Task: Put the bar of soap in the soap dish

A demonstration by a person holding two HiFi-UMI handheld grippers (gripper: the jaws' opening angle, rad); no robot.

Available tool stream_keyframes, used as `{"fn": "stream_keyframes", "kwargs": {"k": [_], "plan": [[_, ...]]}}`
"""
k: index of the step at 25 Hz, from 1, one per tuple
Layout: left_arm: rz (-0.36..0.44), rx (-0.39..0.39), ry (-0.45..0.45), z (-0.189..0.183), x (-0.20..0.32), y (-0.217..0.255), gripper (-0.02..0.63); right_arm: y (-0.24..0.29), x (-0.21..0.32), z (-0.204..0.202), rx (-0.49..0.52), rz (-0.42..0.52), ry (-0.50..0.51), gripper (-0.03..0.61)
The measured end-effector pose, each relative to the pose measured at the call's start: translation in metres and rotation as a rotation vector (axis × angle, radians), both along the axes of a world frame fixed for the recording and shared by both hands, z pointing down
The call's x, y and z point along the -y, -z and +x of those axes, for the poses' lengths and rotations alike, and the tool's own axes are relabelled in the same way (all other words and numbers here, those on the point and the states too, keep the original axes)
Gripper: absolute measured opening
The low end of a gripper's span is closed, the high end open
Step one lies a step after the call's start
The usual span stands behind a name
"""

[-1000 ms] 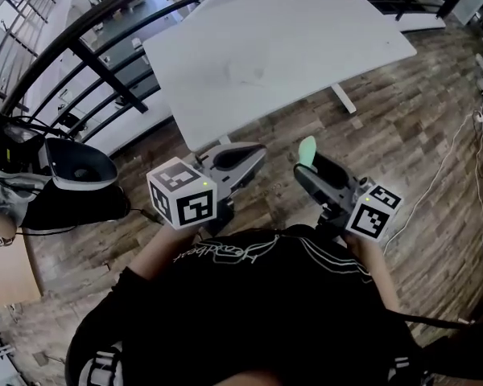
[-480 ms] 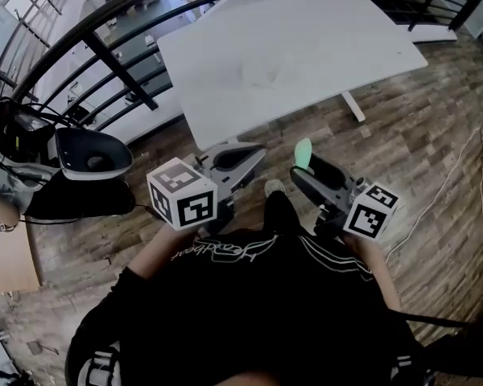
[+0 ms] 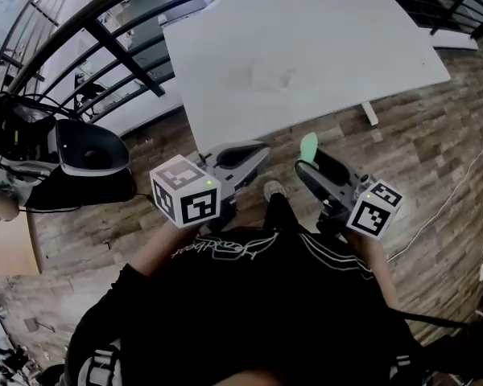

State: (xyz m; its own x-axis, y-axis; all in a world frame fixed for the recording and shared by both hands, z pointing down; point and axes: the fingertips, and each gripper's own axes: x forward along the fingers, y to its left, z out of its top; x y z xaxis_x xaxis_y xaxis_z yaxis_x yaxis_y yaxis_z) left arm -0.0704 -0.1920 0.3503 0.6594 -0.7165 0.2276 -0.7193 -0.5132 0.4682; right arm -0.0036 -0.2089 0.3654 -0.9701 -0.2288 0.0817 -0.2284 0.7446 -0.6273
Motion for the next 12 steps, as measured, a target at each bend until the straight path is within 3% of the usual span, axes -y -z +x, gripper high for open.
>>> {"fn": "stream_keyframes", "kwargs": {"k": [12], "plan": [[-0.077,-0.014,0.088,-0.050,0.137,-0.027,0.009,-0.019,0.144,-0.053,-0.010,-0.031,0.076,0.213]]}}
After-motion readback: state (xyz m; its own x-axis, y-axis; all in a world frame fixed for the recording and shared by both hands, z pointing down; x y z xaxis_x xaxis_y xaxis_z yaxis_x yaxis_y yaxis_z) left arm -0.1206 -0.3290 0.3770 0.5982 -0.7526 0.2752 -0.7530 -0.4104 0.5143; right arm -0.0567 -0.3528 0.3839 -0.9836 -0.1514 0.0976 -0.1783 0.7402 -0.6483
